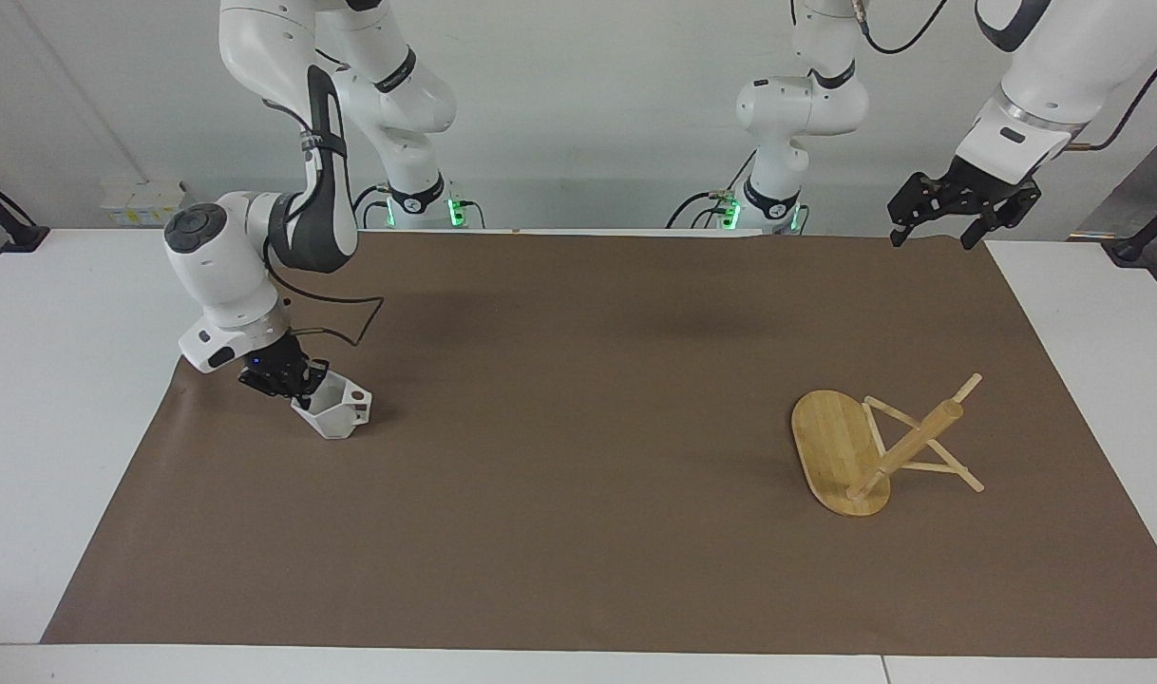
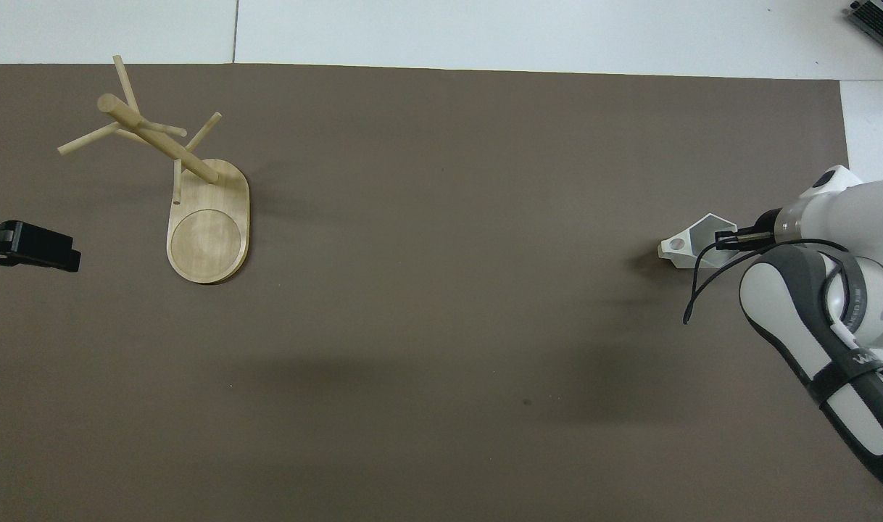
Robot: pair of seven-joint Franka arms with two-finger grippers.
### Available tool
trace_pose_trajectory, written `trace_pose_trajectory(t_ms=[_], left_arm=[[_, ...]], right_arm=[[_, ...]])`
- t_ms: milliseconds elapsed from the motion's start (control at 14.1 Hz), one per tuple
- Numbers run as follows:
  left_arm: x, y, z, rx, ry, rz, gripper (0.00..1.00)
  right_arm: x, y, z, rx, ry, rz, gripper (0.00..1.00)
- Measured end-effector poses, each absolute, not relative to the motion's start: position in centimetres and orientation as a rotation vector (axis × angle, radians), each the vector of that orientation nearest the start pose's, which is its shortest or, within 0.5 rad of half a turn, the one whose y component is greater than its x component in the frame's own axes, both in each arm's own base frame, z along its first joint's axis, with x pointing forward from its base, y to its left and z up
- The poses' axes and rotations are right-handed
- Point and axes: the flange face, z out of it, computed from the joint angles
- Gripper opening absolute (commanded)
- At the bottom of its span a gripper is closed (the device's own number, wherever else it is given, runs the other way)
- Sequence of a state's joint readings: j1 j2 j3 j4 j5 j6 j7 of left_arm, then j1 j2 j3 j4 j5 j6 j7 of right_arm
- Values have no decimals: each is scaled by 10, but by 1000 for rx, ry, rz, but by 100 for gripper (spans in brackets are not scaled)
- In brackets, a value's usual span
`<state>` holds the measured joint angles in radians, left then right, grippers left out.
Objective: Hang cup on rack
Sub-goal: 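Close the right gripper on the white cup's rim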
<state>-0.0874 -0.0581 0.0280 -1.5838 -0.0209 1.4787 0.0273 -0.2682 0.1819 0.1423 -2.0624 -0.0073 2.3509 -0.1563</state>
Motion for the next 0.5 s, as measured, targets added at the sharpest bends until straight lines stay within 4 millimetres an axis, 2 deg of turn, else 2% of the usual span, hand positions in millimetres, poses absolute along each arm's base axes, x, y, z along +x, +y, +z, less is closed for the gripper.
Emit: trace_pose_trajectory(t_ms=[496], left_arm=[[526, -33, 642, -3159, 139, 75, 100]], right_arm=[[606, -67, 409, -3102, -33, -203, 0]])
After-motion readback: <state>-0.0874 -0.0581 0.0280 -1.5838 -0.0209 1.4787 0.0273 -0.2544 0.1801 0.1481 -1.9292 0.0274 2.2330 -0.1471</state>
